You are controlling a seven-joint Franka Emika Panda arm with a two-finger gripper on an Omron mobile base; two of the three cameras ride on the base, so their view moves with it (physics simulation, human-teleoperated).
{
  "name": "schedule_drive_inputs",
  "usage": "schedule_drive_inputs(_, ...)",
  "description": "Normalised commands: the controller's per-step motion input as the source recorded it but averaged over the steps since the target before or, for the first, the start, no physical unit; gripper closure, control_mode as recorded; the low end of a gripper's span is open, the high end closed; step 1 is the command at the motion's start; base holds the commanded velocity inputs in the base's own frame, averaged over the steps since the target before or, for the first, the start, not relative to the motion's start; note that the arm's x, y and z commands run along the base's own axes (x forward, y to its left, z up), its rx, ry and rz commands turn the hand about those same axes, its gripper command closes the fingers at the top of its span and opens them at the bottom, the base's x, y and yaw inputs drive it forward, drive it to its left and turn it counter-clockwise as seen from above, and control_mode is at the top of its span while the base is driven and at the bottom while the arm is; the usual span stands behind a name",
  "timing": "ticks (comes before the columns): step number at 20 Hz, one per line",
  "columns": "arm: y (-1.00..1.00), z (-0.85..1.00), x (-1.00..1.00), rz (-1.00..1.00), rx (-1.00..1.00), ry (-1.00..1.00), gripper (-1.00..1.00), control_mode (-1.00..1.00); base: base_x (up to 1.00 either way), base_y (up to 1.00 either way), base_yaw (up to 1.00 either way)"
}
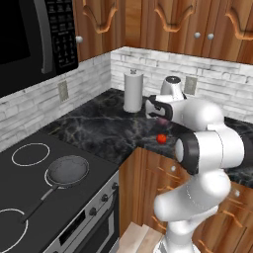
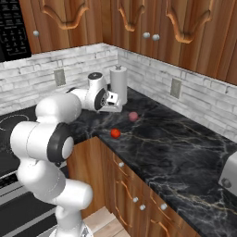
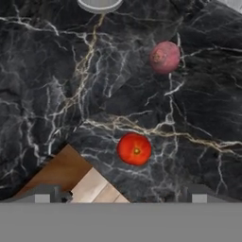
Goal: Place the pan on the front right burner on the stove. Then place the tomato and the onion in the pan and turn on the front right burner.
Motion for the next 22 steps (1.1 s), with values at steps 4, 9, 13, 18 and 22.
schedule_drive_inputs(4,-0.35,-0.09,0.31,-0.02,0.0,0.0,-1.0,-1.0,0.0,0.0,0.0)
schedule_drive_inputs(9,-0.35,-0.16,0.32,-0.03,-0.01,0.0,-1.0,-1.0,0.0,0.0,0.0)
schedule_drive_inputs(13,-0.21,-0.2,0.22,0.0,0.0,0.0,-1.0,-1.0,0.0,0.0,0.0)
schedule_drive_inputs(18,-0.15,-0.22,0.28,0.0,0.0,0.0,-1.0,-1.0,0.0,0.0,0.0)
schedule_drive_inputs(22,-0.15,-0.22,0.37,0.0,0.0,0.0,-1.0,-1.0,0.0,0.0,0.0)
